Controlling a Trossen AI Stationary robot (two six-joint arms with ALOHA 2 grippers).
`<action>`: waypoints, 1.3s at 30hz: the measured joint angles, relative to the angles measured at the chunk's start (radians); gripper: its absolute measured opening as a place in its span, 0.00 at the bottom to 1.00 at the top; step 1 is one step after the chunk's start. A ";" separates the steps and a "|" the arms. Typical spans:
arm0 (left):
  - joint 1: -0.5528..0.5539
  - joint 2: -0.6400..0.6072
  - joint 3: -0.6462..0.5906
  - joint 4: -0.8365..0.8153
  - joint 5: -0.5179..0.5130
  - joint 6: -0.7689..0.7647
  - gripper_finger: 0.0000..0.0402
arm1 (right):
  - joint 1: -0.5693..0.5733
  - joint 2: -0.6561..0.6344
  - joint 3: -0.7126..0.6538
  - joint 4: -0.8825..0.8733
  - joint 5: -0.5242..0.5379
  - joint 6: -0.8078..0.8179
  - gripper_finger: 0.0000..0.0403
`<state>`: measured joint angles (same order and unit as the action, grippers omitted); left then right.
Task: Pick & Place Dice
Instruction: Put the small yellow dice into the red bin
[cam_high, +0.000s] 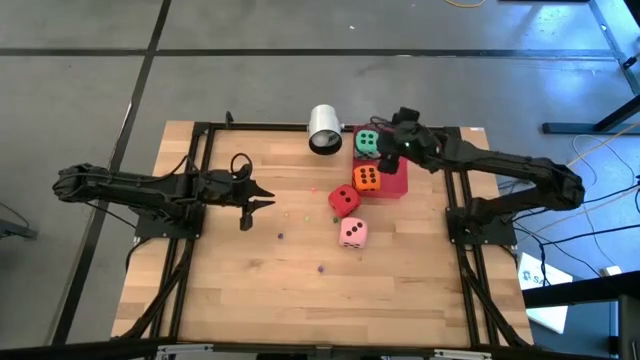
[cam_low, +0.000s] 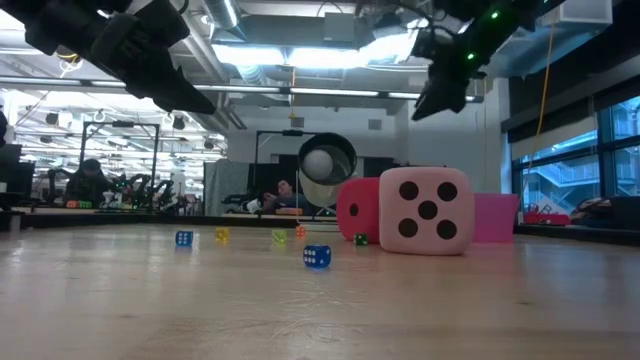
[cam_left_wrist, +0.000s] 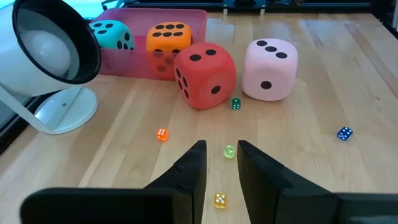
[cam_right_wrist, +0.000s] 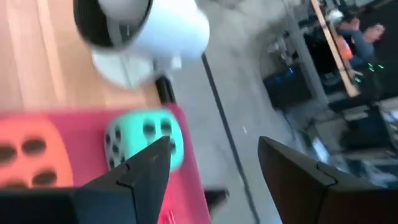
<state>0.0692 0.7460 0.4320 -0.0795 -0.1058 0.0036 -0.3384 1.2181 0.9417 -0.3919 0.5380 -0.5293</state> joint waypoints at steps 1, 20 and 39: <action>0.000 0.000 0.000 0.000 -0.002 -0.001 0.21 | 0.014 0.000 0.000 -0.043 0.043 0.004 0.60; -0.002 0.000 0.000 0.001 0.001 -0.006 0.21 | 0.061 0.202 -0.001 -0.312 -0.105 0.203 0.13; -0.002 0.000 0.000 0.001 0.003 -0.008 0.21 | 0.061 0.277 -0.002 -0.339 -0.262 0.252 0.01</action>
<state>0.0673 0.7457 0.4320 -0.0788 -0.1033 -0.0044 -0.2775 1.4947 0.9394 -0.7305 0.2764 -0.2773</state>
